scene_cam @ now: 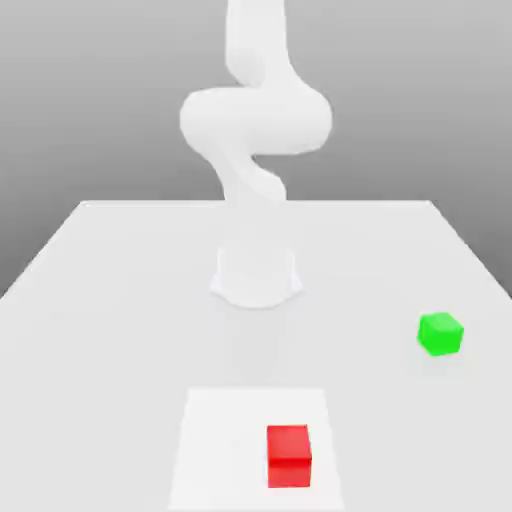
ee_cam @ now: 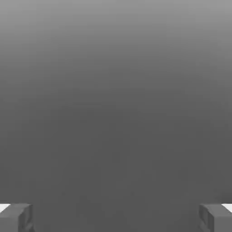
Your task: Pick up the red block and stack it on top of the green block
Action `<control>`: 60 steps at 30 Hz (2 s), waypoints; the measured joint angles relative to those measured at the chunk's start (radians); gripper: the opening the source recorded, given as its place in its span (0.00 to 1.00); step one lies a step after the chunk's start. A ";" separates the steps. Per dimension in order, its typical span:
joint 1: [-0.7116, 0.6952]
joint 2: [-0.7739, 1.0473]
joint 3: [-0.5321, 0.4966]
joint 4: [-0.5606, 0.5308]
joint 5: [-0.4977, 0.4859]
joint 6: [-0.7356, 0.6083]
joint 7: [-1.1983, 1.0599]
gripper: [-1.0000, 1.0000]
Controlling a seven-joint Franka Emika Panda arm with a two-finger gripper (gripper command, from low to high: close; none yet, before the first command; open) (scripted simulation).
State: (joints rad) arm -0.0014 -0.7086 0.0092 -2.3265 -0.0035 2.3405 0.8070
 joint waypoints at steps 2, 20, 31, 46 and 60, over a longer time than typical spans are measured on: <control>0.000 0.077 0.007 -0.022 -0.004 0.034 0.006 0.50; 0.013 0.731 0.052 -0.212 -0.025 0.324 0.054 0.50; 0.037 1.044 0.032 -0.219 -0.048 0.540 0.077 0.00; 0.147 0.774 0.160 -0.300 0.072 0.362 0.110 0.00; 0.524 0.539 0.414 -0.482 0.221 0.322 0.399 0.00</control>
State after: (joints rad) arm 0.5227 -0.1698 0.4230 -2.8087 0.2174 2.6623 1.2064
